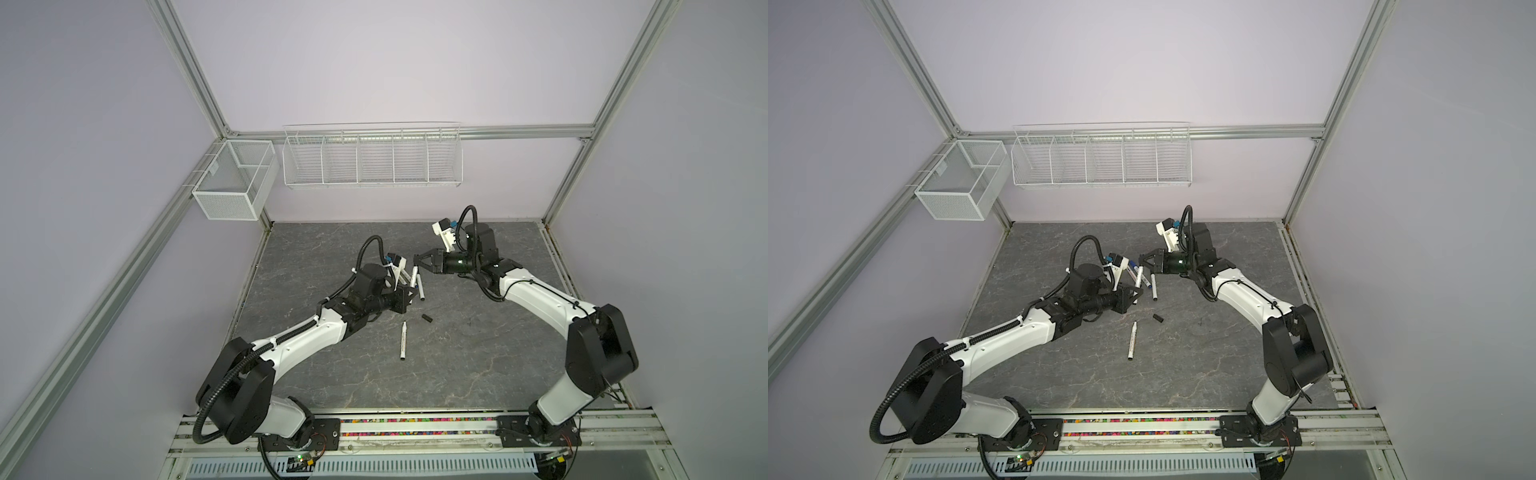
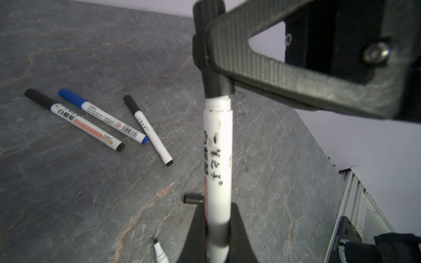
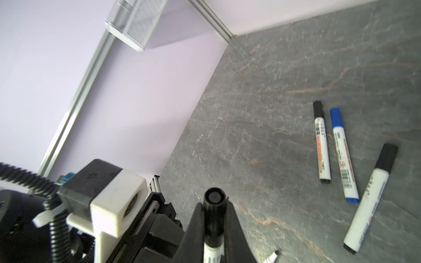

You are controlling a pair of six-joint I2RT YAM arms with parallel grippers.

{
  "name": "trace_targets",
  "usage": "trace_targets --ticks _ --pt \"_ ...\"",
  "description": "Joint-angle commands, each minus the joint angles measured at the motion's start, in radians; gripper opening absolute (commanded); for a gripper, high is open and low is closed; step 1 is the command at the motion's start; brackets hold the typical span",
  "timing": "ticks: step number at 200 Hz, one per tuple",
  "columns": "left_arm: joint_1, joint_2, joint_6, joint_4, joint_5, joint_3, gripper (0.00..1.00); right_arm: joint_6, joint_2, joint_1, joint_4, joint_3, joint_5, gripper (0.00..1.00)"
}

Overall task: Insert the pens into the pen caps
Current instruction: 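Carry the black cap over the marker tip held by the left gripper, then press the black cap down onto the marker tip with the right gripper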

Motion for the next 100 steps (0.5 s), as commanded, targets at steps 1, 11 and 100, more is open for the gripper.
trace_targets --ticks 1,11,100 --pt "0.033 0.026 -0.022 0.127 -0.055 0.090 0.00 0.038 -0.041 0.007 0.041 -0.031 -0.161 0.14" --pt "0.033 0.037 -0.003 0.110 -0.055 0.116 0.00 0.029 -0.046 0.008 0.041 -0.029 -0.193 0.15" --pt "0.033 0.016 0.095 0.123 -0.153 0.134 0.00 -0.280 -0.105 0.020 -0.295 0.010 -0.240 0.17"
